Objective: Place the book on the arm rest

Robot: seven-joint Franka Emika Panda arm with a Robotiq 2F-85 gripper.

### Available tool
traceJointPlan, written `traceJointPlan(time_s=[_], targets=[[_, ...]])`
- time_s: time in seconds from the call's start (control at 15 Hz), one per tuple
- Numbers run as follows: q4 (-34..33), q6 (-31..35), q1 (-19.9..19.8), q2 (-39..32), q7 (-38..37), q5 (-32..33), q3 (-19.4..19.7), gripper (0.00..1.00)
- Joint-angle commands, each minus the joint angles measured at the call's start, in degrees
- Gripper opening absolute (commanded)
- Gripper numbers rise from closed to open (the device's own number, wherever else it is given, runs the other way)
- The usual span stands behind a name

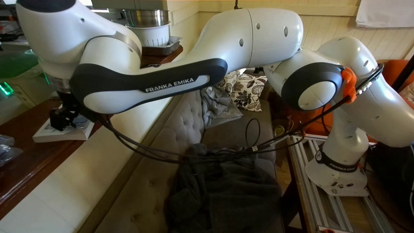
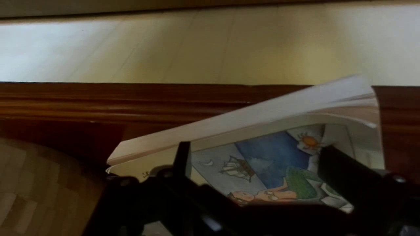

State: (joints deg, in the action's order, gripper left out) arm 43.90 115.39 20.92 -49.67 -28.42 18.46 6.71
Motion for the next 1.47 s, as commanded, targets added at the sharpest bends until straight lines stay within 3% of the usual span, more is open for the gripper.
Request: traceJointPlan(time_s=[0.0, 0.2, 0.4, 0.87, 1.13, 1.4], targets=[[-0.91, 4.05, 0.15, -0.15, -0.81, -0.28, -0.44, 1.0], [-1.39, 13.85, 0.23, -0.31, -3.37, -0.09, -0.32, 1.0], [-0.47, 16.61, -0.03, 0.95, -0.09, -1.48, -2.41, 1.0], [-2.88, 24.79, -0.41, -4.0, 1.02, 1.0, -0.71, 1.0], [-4.18, 24.58, -1.33, -5.86, 0.17, 0.86, 1.83, 1.0], [-2.92, 17.98, -1.59, -4.8, 1.48, 0.3, 3.21, 1.0]])
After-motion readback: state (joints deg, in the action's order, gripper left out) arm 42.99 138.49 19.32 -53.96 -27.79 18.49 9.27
